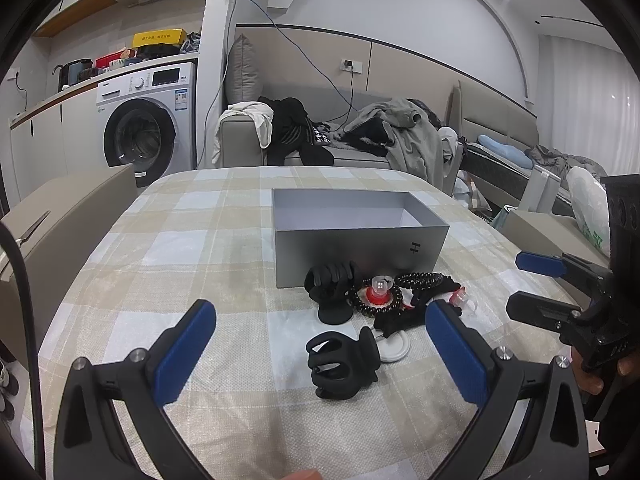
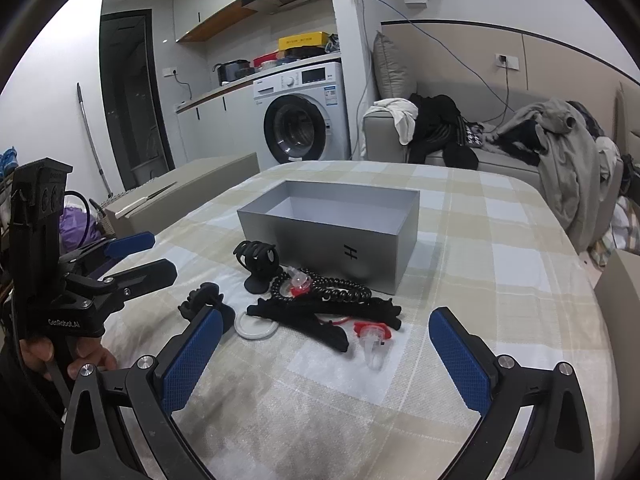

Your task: Organize jewelry

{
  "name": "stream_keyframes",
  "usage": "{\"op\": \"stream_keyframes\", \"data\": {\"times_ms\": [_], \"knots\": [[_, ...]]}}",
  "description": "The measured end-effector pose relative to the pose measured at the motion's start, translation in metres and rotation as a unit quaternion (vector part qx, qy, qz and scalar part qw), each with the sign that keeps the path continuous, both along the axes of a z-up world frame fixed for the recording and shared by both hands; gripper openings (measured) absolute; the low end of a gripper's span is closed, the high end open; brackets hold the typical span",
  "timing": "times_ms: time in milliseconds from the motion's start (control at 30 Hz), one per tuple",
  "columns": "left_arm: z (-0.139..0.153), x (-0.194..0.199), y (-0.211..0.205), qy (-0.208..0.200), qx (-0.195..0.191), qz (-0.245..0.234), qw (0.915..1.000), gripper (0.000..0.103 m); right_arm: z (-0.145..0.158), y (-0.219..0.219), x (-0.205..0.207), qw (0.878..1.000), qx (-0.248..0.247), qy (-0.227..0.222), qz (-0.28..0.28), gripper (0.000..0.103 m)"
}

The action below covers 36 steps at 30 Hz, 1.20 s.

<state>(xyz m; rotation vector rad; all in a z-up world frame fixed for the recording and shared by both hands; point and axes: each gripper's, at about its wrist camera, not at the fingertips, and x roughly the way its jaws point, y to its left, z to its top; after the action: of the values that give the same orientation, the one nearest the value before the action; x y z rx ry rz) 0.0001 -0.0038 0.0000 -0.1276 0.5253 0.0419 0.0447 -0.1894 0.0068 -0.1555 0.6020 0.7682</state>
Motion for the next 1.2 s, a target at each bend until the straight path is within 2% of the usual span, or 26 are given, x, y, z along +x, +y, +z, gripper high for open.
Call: {"op": "stream_keyframes", "data": {"times_ms": [1200], "knots": [[0.006, -0.001, 0.003, -0.009, 0.007, 0.010, 0.9999, 0.102, 0.011, -0.001, 0.002, 1.000, 0.003, -0.018, -0.014, 0.103]]}}
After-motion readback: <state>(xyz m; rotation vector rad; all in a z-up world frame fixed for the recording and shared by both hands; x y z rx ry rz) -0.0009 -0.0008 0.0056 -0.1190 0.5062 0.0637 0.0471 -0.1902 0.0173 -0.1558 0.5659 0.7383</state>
